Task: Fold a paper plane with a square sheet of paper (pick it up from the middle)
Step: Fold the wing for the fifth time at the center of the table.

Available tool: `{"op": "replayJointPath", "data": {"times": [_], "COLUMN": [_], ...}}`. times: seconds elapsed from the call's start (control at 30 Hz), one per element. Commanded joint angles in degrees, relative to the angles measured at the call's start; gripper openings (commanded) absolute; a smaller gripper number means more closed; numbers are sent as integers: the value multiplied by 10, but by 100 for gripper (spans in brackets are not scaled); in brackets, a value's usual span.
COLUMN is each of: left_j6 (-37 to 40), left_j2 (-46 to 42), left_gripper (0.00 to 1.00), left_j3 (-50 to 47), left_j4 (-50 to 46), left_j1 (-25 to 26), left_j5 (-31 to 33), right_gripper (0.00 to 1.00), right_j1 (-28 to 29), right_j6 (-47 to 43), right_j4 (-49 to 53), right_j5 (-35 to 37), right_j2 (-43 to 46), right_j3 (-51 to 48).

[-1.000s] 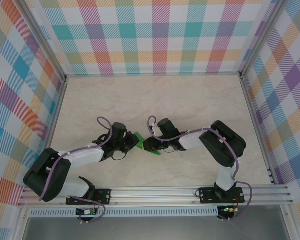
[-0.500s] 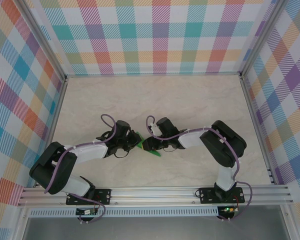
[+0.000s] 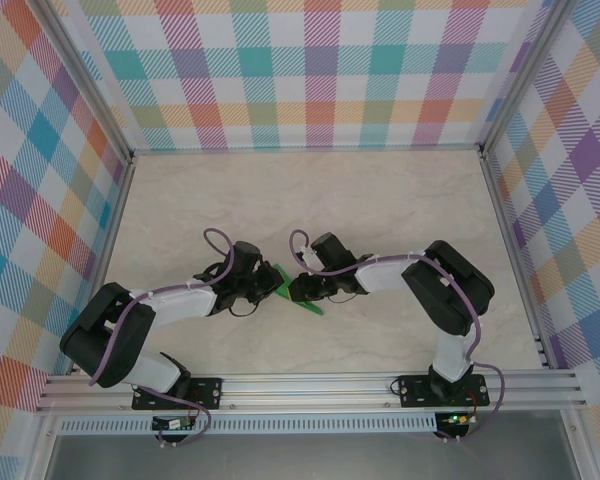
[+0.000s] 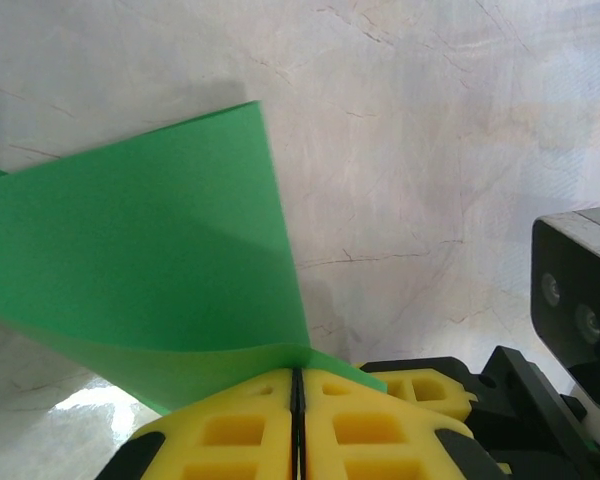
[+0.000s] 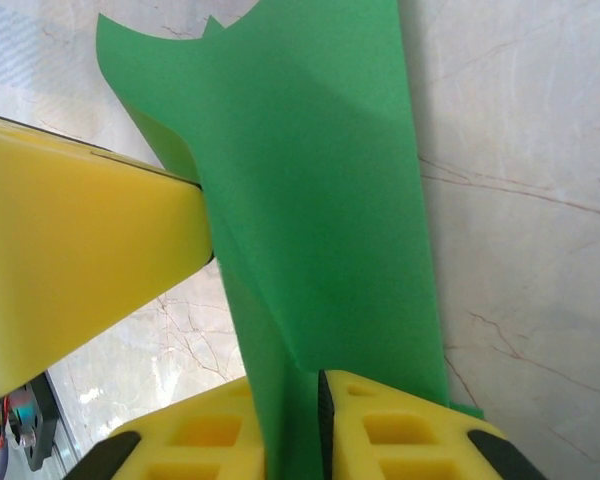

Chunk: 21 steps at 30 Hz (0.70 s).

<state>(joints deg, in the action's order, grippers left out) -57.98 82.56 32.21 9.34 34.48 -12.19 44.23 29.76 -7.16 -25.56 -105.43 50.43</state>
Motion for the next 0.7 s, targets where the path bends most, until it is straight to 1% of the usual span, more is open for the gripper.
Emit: {"op": "replayJointPath", "data": {"times": [0.0,0.1,0.3,0.67], "left_j6": [12,9,1,1], "left_j2": [-13,-33,-65,-25], "left_gripper": [9,10,10,10], "left_j3": [9,-5,-40,-29], "left_j4": [-4,-3,7,48], "left_j1": [5,8,13,22], "left_j5": [0,7,19,6], "right_gripper": [16,14,12,9], "right_j1": [-5,-7,-21,-26], "right_j6": [12,32,67,68], "right_j4": [9,-7,-38,-20], "right_j5": [-3,-11,-57,-76], "right_j2": [11,10,-3,-19], "right_j3": [12,11,12,18]}}
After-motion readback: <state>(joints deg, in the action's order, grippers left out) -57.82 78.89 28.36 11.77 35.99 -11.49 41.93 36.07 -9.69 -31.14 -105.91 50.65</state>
